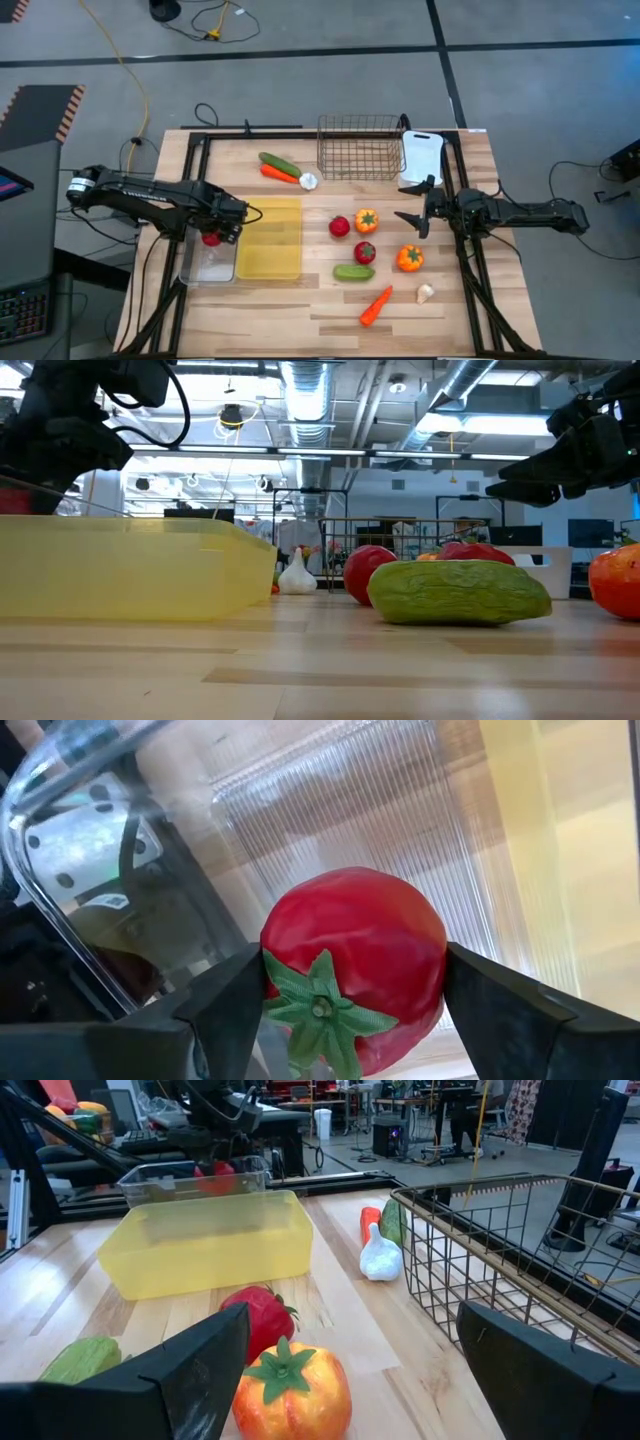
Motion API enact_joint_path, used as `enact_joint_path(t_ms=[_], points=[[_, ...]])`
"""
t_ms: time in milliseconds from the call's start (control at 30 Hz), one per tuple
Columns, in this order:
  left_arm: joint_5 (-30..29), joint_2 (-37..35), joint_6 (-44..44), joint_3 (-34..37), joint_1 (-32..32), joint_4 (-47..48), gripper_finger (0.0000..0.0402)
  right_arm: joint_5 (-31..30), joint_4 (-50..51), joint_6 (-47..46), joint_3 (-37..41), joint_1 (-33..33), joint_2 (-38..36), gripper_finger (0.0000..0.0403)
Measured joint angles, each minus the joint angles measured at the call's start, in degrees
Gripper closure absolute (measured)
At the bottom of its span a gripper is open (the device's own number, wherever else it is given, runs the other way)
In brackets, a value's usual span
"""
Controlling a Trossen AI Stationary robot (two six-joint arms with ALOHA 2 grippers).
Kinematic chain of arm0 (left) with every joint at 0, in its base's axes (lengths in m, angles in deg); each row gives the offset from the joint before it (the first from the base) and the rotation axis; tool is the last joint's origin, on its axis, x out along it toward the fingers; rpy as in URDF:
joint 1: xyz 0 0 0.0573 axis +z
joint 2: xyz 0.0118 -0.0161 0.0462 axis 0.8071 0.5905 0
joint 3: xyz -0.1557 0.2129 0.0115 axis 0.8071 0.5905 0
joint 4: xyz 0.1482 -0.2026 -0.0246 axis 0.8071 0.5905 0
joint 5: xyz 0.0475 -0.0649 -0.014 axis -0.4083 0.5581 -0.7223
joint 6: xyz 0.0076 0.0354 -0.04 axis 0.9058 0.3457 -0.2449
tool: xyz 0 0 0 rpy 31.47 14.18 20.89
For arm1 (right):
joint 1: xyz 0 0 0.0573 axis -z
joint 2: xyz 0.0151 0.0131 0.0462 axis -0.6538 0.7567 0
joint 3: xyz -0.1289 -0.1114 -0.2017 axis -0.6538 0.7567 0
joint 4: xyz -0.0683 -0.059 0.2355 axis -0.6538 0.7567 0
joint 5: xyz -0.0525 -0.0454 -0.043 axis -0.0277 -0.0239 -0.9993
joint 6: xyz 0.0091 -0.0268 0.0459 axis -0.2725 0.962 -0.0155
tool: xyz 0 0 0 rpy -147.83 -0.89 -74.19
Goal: Sort produce into baskets
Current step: Put the top left red tomato into the transparent bin, then put the left orange tomato into the transparent bin
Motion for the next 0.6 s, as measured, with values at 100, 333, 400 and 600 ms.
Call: enact_joint_path(t_ms=[100,333,400,600], points=[[0.25,0.00,0.00,0.00,-0.01,-0.02,0.0110,0.00,0.00,0.00,-0.02,0.00,0.00,0.0021],[0.71,0.00,1.09,-0.02,0.00,-0.02,0.0057,0.00,0.01,0.02,-0.01,-0.01,0.00,0.0021],[1.87,0.00,1.94,-0.02,0.02,0.00,0.0051,0.00,0.00,0.00,0.00,-0.01,0.00,0.0021],[2.82,-0.02,4.61,-2.54,0.00,0.33,0.0049,0.00,0.01,0.00,-0.02,-0.02,0.00,0.0021]])
